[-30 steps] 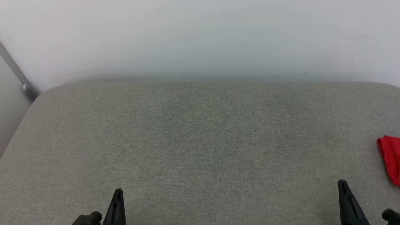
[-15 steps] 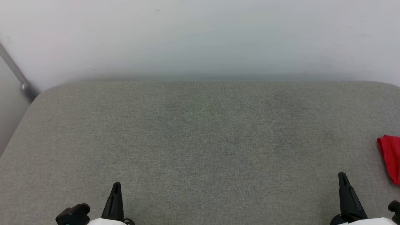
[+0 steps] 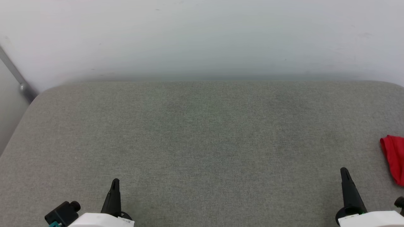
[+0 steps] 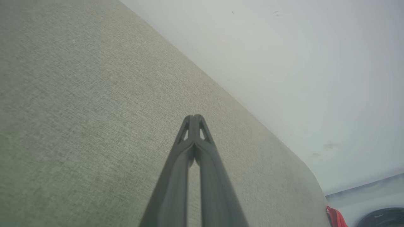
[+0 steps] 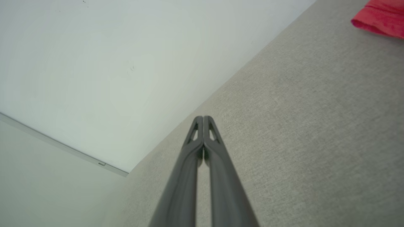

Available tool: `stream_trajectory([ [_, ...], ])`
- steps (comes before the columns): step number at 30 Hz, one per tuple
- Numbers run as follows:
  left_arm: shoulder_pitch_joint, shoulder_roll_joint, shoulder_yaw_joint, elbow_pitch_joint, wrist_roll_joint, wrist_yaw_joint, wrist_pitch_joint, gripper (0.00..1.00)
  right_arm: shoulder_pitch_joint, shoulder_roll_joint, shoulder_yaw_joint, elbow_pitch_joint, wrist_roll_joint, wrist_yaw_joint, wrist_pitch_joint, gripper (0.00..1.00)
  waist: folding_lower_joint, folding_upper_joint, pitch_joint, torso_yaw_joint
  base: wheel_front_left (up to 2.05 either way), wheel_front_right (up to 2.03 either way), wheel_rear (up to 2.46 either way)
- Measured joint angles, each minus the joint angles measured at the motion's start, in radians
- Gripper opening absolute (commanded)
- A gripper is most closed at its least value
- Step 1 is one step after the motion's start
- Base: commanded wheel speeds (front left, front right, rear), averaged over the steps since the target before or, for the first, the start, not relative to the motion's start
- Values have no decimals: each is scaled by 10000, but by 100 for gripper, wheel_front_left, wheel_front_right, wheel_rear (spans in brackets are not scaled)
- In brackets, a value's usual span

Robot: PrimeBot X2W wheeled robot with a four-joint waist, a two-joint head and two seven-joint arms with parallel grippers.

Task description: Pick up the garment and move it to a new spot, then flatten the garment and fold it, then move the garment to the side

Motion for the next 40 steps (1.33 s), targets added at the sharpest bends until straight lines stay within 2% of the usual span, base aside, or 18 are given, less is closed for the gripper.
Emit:
stream_trajectory([
  [17,-430,21,232,219,-2226,-276,487,0,-541,-38,-15,326,2042,0,499,0,0,0,34,-47,0,0,0],
  [40,-972,27,531,439,-4667,-546,1074,0,-1090,-48,-73,708,4291,-2,1097,0,0,0,78,-109,0,0,0],
])
